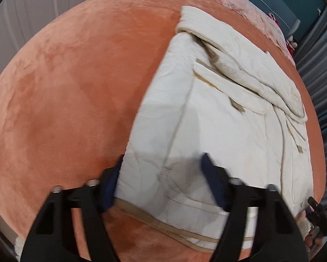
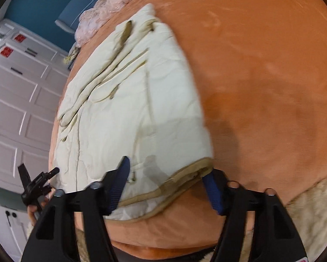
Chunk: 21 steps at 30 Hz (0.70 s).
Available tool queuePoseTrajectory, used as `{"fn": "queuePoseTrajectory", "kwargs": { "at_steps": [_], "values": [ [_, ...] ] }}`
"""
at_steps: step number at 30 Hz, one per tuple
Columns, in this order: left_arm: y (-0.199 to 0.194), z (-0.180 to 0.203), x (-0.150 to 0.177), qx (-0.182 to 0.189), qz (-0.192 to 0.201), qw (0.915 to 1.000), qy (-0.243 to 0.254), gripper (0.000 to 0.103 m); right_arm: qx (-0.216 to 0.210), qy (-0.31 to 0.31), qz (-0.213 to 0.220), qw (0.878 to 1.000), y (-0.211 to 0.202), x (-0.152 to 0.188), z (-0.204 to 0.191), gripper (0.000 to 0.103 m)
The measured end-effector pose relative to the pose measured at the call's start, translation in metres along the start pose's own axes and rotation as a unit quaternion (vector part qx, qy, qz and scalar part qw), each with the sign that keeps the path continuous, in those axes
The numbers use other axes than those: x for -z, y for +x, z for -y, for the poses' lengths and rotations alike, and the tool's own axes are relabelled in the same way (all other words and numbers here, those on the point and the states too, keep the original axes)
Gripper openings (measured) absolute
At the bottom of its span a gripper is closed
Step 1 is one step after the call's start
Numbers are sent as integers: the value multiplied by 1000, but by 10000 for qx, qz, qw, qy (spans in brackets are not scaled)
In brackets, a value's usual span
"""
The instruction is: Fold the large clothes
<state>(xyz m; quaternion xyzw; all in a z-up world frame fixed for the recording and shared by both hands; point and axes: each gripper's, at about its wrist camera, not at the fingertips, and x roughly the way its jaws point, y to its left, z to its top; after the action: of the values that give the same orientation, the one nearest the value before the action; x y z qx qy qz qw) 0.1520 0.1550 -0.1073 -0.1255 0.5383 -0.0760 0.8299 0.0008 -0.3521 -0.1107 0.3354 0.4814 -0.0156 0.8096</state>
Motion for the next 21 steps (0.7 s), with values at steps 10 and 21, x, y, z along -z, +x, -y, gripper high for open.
{"fn": "queuePoseTrajectory", "kwargs": {
  "at_steps": [10, 21],
  "values": [
    [-65, 17, 17, 170, 267, 9991, 274, 9, 81, -507, 579, 9970, -56, 10, -28, 4],
    [-199, 2, 154, 9, -270, 9932, 1134, 8, 667, -1505, -391, 9856, -190, 130, -33, 4]
  ]
}}
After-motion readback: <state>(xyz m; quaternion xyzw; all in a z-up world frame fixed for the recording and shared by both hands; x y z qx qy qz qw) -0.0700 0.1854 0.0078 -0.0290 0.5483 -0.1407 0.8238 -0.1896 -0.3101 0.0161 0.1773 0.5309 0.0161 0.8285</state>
